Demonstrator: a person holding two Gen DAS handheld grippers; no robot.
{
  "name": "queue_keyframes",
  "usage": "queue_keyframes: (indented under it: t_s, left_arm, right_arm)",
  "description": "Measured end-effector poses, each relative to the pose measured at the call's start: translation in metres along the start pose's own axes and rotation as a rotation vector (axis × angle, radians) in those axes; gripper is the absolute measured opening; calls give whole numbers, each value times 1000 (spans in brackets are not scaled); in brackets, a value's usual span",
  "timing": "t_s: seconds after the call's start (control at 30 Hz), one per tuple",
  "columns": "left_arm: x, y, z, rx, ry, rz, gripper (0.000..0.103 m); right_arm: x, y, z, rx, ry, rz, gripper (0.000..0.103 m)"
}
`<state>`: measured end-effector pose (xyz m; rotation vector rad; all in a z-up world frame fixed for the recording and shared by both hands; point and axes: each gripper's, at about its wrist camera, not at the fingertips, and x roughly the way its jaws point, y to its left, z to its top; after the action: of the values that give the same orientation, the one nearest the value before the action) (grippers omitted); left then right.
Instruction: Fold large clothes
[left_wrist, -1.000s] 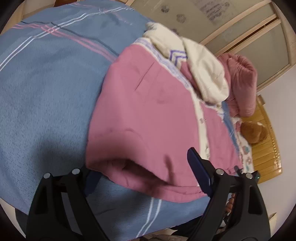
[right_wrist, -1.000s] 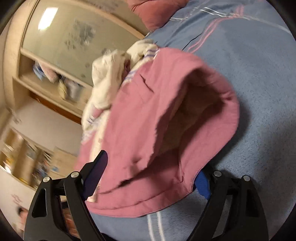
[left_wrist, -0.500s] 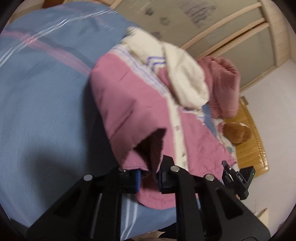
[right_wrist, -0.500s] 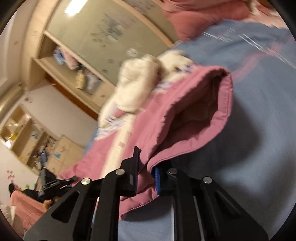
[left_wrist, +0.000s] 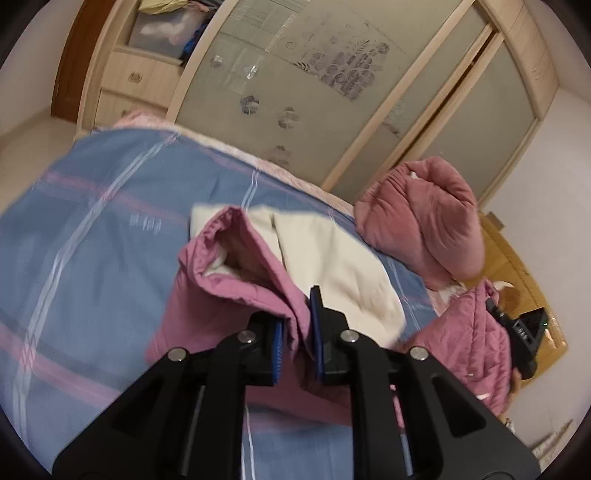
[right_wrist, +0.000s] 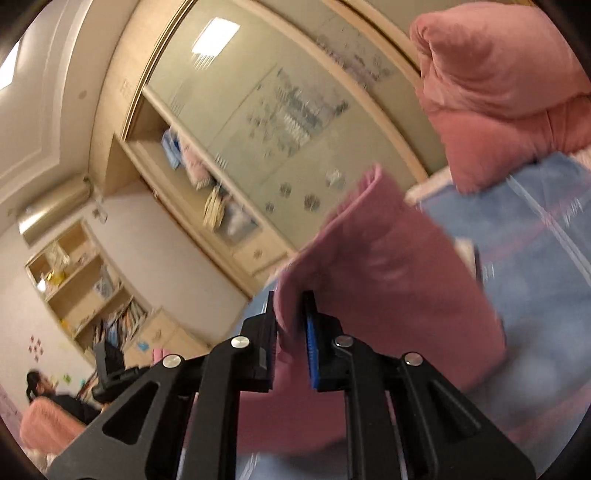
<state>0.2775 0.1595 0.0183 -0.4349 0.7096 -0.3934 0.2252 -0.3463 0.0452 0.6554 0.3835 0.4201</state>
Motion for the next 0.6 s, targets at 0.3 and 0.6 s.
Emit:
queue_keyframes:
  t_s: [0.3,0.6]
  left_arm:
    - [188,26,95,-44,74,229,14]
    - [246,80,102,-185,140,227,22]
  right_arm:
    - [102,-62,11,-14,38,-123,12]
    - [169,-1,-103,-409,357,-121,29]
